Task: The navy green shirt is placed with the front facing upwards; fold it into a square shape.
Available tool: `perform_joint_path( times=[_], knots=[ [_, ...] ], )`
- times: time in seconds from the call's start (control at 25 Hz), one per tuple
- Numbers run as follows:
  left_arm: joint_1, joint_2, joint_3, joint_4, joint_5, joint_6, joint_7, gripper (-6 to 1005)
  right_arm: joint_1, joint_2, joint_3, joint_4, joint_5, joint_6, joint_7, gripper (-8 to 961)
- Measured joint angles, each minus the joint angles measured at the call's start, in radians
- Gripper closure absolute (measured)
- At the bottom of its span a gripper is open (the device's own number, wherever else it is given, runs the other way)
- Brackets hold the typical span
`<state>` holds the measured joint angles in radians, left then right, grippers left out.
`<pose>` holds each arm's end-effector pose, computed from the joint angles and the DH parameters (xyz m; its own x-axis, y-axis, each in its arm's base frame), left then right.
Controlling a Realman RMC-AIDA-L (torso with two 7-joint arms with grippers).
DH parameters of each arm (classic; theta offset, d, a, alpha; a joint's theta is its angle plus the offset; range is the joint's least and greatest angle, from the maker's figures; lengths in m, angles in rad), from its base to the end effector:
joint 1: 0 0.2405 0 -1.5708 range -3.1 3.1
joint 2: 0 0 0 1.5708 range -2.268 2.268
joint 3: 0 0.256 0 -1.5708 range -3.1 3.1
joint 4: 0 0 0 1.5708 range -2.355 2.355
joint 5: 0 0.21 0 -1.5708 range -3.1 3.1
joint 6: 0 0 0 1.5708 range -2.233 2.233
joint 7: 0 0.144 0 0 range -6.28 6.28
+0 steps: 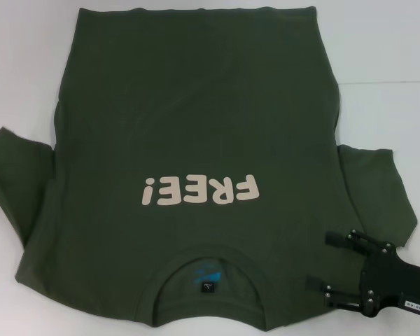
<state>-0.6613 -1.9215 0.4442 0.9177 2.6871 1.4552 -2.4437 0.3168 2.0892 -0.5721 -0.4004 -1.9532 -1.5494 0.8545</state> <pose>-0.3234 0.3790 0.1312 0.2472 0.8726 0.4213 0.9235 -0.0806 -0.3750 0.3291 0.2452 -0.0322 0.7874 -0.2210 -0.5754 -0.4519 -0.8419 -0.2949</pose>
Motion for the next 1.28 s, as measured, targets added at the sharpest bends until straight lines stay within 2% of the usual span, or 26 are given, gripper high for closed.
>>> perform_joint_path(
  times=[0.12,0.28,0.48,0.72,0.8,1.12,1.2,1.28],
  knots=[
    [-0.023,0.025,0.001,0.032,0.007,0.041,-0.014,944,0.002,0.0,0.0,0.0,0.0,0.0,0.0,29],
    [-0.053,0.039,0.006,0.054,0.029,0.08,-0.027,944,0.005,0.0,0.0,0.001,0.001,0.0,0.0,29],
    [-0.079,0.035,0.023,0.057,0.022,0.13,-0.044,945,0.007,0.001,0.0,0.001,0.0,0.005,-0.006,29],
    [-0.094,0.028,0.024,0.078,-0.087,0.212,-0.08,944,0.009,0.002,0.0,0.002,0.0,0.008,-0.008,29],
    [-0.097,0.014,0.033,0.092,-0.107,0.229,-0.092,944,0.01,0.002,0.0,0.002,0.0,0.008,-0.008,29],
    [-0.094,-0.124,0.15,0.108,-0.108,0.139,-0.096,945,0.013,0.002,-0.004,0.014,0.001,0.023,-0.009,29],
    [-0.084,-0.142,0.203,0.098,-0.103,0.095,-0.103,945,0.013,0.002,-0.004,0.014,0.0,0.023,-0.01,29],
    [-0.079,-0.148,0.226,0.086,-0.103,0.069,-0.107,945,0.013,0.002,-0.002,0.014,0.0,0.023,-0.01,29]
  ],
)
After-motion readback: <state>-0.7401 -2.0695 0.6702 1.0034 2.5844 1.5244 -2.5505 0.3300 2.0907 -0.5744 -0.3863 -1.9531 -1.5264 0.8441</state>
